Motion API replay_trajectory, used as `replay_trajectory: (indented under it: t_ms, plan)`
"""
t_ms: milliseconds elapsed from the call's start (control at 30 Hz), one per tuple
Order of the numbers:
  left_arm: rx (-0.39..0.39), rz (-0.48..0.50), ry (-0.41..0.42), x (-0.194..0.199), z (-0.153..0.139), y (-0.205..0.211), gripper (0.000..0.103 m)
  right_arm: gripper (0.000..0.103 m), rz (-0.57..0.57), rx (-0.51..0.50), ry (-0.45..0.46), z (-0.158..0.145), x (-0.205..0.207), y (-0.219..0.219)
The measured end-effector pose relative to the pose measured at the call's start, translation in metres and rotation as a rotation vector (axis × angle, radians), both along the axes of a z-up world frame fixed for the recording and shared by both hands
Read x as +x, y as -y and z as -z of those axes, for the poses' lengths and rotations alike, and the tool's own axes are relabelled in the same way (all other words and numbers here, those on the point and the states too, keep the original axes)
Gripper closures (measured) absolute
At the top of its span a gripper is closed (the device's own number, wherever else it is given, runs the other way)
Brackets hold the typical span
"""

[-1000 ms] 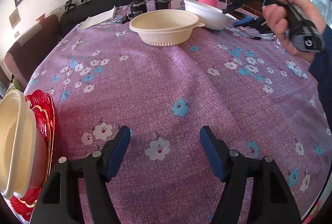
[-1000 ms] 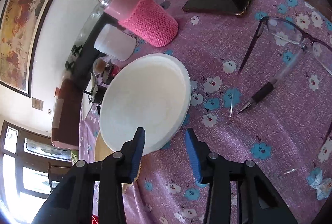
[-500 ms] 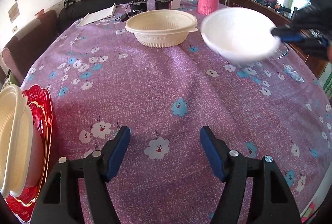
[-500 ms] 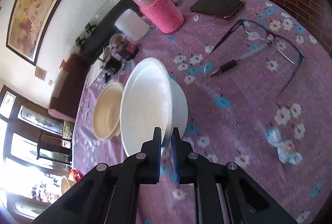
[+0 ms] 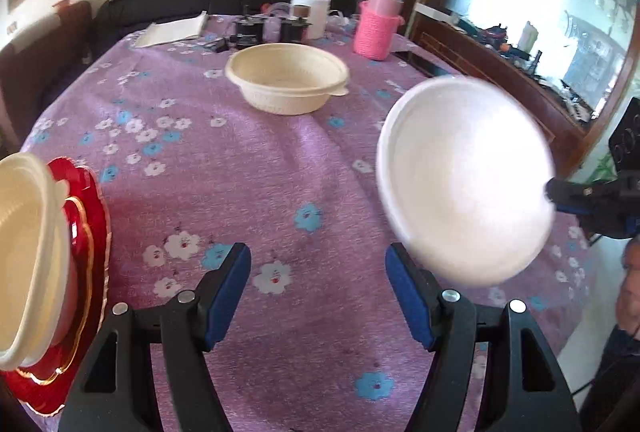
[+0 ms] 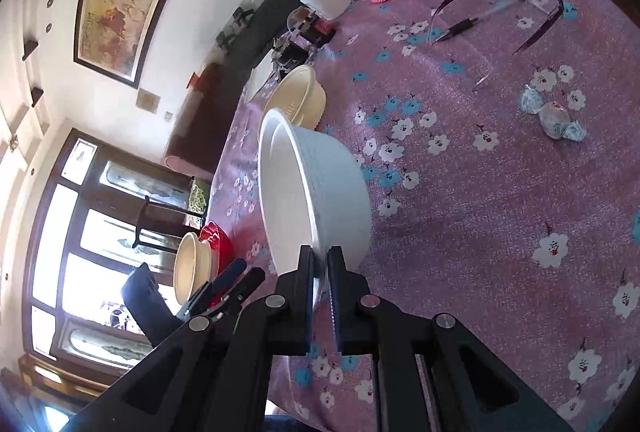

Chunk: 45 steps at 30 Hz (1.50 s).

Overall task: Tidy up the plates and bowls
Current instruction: 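Lift the white bowl with the right gripper and carry it toward the plate stack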

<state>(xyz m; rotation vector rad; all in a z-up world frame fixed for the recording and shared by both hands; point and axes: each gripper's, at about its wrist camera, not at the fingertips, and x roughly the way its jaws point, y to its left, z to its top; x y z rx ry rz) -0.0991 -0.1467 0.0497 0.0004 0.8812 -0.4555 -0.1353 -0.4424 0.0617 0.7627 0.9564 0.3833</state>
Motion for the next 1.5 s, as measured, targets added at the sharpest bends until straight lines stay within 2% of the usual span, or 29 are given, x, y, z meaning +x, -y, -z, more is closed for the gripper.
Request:
replay_trajectory:
  t_ms: [100,167,267,433,567,667,700,733,800,833,900,1000,1233,1500]
  plan:
    - [-0.023,0.017,0.006,-0.001,-0.009,0.007,0.034,0.093,0.048,-0.124,0.004,0.000,0.001,0.002]
    - [-0.023,0.045,-0.006,0.001,-0.009,0.016,0.034,0.093,0.056,-0.129,-0.010,0.006,0.004,0.006]
    - [-0.021,0.053,-0.025,0.006,-0.008,0.025,0.034,0.093,0.084,-0.204,-0.010,0.009,0.006,0.007]
    - [-0.042,0.060,-0.037,0.016,-0.013,0.033,0.034,0.093,0.091,-0.174,0.006,0.010,0.004,0.012]
    - [-0.012,0.051,-0.055,0.032,-0.009,0.045,0.034,0.091,0.100,-0.184,0.000,0.012,0.008,0.010]
    - [0.019,0.056,-0.076,0.046,0.002,0.056,0.034,0.085,0.099,-0.187,-0.008,0.016,0.012,0.006]
    - [0.038,0.052,-0.082,0.050,0.006,0.060,0.041,0.085,0.102,-0.192,-0.012,0.018,0.013,0.005]
    - [0.040,0.061,-0.099,0.053,0.012,0.064,0.061,0.085,0.109,-0.207,-0.014,0.019,0.014,0.003]
    - [0.016,0.075,-0.137,0.055,0.020,0.066,0.087,0.085,0.097,-0.237,-0.023,0.020,0.018,-0.004]
    - [0.006,0.081,-0.145,0.054,0.022,0.067,0.089,0.086,0.092,-0.245,-0.029,0.020,0.018,-0.007]
    - [0.038,0.086,-0.105,0.047,0.019,0.071,0.089,0.091,0.082,-0.287,-0.027,0.018,0.018,-0.015]
    - [0.044,0.084,-0.073,0.038,0.010,0.068,0.089,0.090,0.095,-0.392,0.003,0.008,0.015,-0.028]
    - [0.059,0.041,-0.018,0.022,-0.005,0.046,0.088,0.090,0.071,-0.421,0.032,-0.003,0.009,-0.048]
    - [0.054,0.009,-0.019,0.012,-0.005,0.027,0.088,0.090,0.031,-0.522,0.032,-0.004,0.013,-0.080]
